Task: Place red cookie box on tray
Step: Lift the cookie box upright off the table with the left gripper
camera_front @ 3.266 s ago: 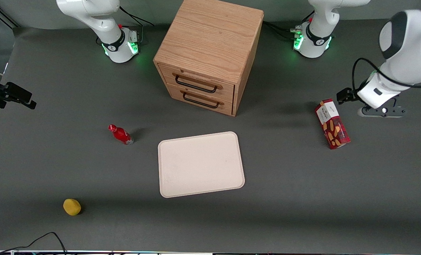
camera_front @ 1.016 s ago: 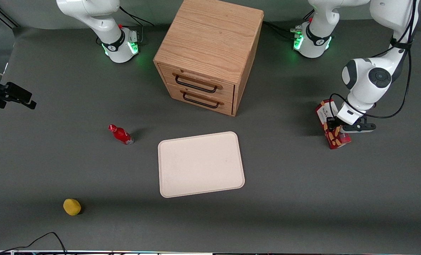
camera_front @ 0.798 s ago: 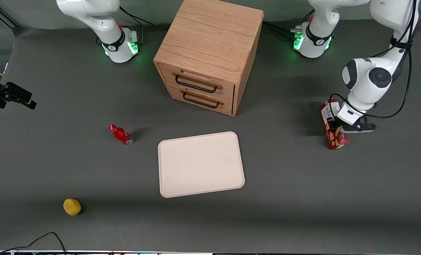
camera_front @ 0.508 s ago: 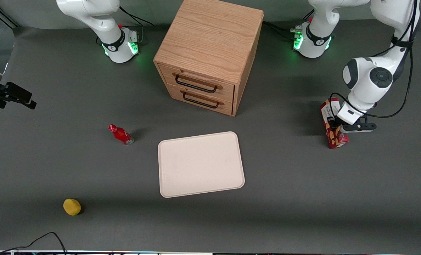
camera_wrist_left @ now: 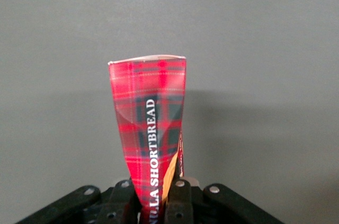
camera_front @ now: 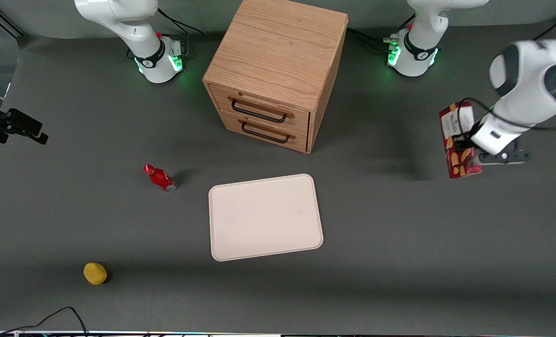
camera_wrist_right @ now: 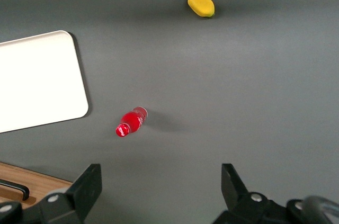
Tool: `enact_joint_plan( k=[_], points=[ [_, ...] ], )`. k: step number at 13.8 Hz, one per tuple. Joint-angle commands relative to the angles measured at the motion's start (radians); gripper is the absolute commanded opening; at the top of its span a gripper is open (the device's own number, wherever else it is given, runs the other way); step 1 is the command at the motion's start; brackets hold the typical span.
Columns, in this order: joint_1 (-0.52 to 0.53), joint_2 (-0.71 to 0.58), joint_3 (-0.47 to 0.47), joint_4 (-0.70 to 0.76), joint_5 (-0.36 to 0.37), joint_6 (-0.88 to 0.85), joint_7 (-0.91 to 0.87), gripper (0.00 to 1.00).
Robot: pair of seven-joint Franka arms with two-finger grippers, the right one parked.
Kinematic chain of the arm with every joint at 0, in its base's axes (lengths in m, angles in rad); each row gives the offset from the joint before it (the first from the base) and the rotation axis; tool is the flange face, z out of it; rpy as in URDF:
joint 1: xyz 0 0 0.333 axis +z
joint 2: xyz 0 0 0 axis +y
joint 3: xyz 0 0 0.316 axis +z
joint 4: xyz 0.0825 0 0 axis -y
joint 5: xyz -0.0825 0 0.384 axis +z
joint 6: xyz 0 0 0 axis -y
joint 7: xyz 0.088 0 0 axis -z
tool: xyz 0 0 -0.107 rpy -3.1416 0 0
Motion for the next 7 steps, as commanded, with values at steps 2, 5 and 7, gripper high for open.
enact_joint_plan(
  k=[2, 5, 7],
  points=[
    [-0.035, 0.004, -0.018, 0.287, -0.006, -0.360, -0.026, 0.08],
    [-0.041, 0.020, -0.098, 0.369, -0.037, -0.433, -0.146, 0.08],
    [-0.044, 0.077, -0.167, 0.418, -0.089, -0.417, -0.302, 0.08]
  ],
)
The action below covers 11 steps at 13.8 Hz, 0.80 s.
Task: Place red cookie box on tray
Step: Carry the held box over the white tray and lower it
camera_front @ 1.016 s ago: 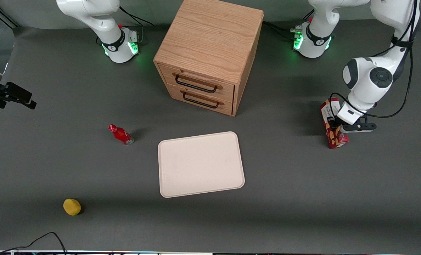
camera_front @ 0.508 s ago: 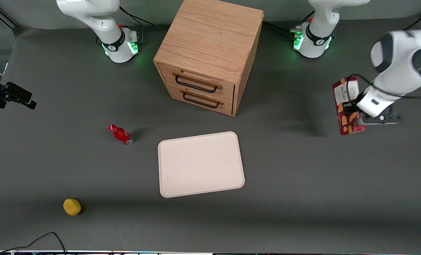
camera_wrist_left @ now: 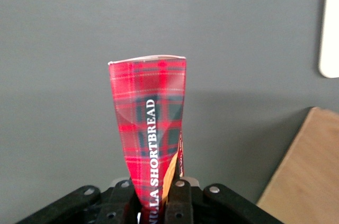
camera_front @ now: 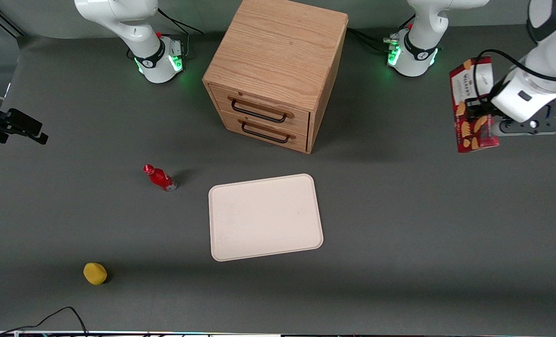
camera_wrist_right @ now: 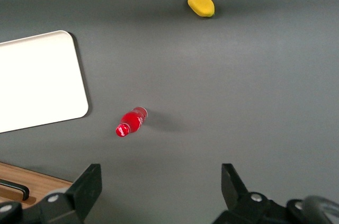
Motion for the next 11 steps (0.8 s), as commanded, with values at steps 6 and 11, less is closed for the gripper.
enact_joint_plan(
  k=[6, 11],
  points=[
    [-0.132, 0.472, -0.237, 0.454, -0.055, 0.087, -0.721, 0.08],
    [-0.330, 0.825, -0.235, 0.728, 0.138, 0.258, -0.974, 0.08]
  ],
)
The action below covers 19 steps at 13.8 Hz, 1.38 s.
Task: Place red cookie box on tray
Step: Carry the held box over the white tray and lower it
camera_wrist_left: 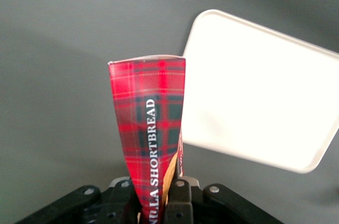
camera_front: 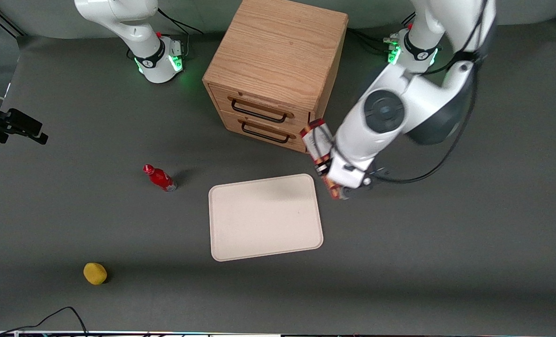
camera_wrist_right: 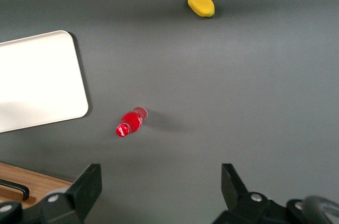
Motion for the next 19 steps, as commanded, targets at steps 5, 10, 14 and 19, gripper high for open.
enact_joint_plan(
  k=[5, 10, 14, 19],
  points=[
    [-0.132, 0.352, 0.014, 0.305, 0.259, 0.136, -0.205, 0.07],
    [-0.152, 0.431, 0.019, 0.300, 0.417, 0.181, -0.216, 0.06],
    [-0.152, 0.449, 0.018, 0.284, 0.445, 0.230, -0.216, 0.07],
    [-0.152, 0.475, 0.018, 0.284, 0.469, 0.265, -0.219, 0.72]
  ],
)
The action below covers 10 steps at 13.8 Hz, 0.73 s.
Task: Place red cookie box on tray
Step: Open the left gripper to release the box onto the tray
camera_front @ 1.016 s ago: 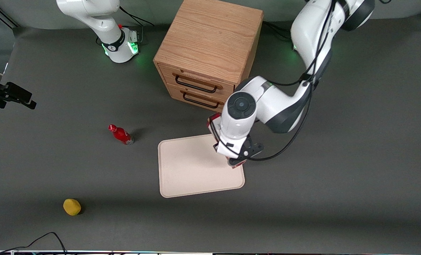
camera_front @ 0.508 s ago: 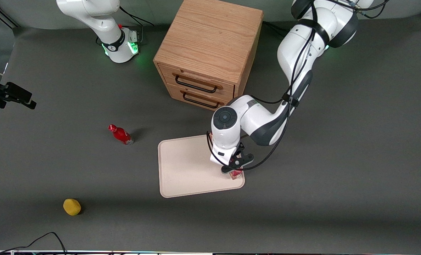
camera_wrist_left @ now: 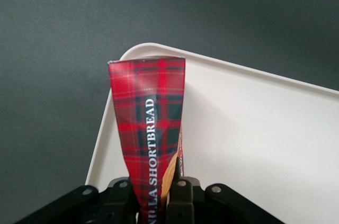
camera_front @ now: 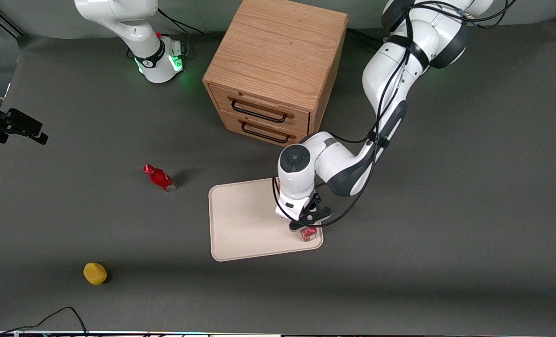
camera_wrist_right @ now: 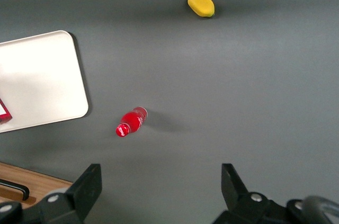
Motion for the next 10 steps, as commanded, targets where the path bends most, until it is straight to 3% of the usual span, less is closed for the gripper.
enact_joint_plan(
  k=[1, 7, 10],
  points=[
    [-0.018, 0.011, 0.012, 0.027, 0.023, 0.003, -0.019, 1.00],
    [-0.004, -0.030, -0.011, 0.034, 0.011, -0.069, 0.009, 1.00],
    [0.032, -0.101, -0.063, 0.039, -0.064, -0.233, 0.114, 1.00]
  ],
)
